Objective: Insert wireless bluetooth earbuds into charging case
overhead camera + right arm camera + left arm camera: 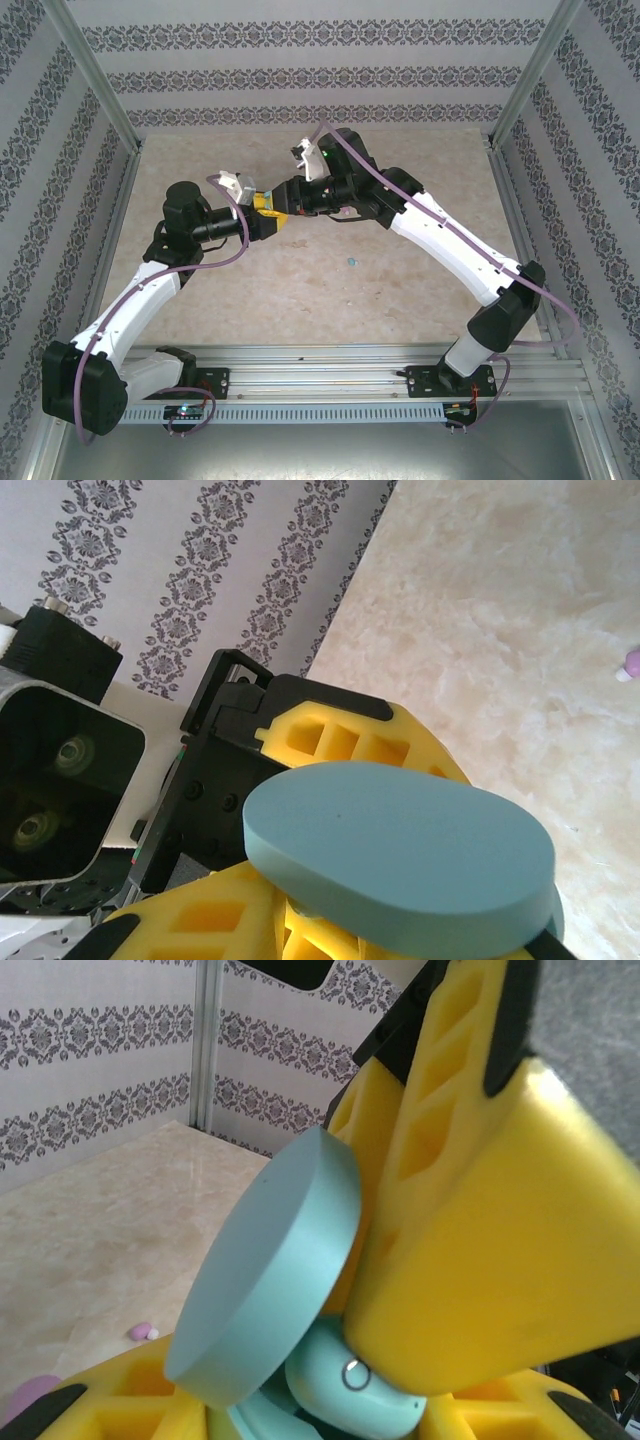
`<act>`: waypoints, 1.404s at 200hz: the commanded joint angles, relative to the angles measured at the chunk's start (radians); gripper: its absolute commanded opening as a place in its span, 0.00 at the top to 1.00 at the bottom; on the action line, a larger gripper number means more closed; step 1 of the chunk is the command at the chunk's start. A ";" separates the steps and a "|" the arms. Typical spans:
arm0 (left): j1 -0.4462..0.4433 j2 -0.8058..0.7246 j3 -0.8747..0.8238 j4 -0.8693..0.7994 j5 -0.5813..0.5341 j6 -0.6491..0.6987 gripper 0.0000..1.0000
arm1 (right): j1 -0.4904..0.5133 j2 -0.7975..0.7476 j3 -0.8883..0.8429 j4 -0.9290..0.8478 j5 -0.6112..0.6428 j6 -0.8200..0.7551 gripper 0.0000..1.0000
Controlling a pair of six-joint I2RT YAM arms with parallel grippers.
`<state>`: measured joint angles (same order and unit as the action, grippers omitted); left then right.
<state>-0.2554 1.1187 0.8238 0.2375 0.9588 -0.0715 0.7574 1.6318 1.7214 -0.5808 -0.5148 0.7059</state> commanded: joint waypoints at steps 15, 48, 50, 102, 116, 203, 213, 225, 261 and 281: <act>-0.008 -0.010 0.041 0.039 0.019 0.017 0.79 | 0.008 0.029 -0.008 0.048 -0.014 0.061 0.78; -0.009 -0.012 0.036 0.034 0.009 0.025 0.79 | 0.004 0.011 -0.041 0.125 -0.017 0.122 0.78; -0.009 -0.011 0.036 0.035 0.010 0.026 0.78 | 0.003 0.010 -0.043 0.129 -0.017 0.125 0.78; -0.010 -0.002 0.037 0.042 0.005 0.025 0.78 | 0.004 -0.003 -0.064 0.080 0.019 0.102 0.78; -0.009 -0.001 0.038 0.040 0.003 0.027 0.79 | 0.002 -0.017 -0.078 0.068 0.038 0.094 0.78; -0.010 0.012 0.047 0.030 0.001 0.035 0.78 | 0.011 -0.043 -0.082 -0.025 0.129 0.022 0.69; -0.010 0.013 0.048 0.029 0.002 0.035 0.78 | 0.011 -0.042 -0.071 -0.037 0.139 0.013 0.68; -0.009 0.013 0.048 0.028 0.002 0.036 0.78 | 0.012 -0.041 -0.054 -0.049 0.149 0.002 0.66; -0.009 0.020 0.046 0.022 0.007 0.049 0.78 | 0.012 -0.041 -0.022 -0.049 0.138 -0.006 0.63; -0.009 0.020 0.041 0.022 0.004 0.055 0.79 | 0.008 -0.051 -0.017 -0.038 0.105 -0.004 0.63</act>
<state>-0.2554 1.1458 0.8253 0.2161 0.9386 -0.0505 0.7685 1.6012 1.6749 -0.5793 -0.4046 0.7258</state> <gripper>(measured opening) 0.378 0.369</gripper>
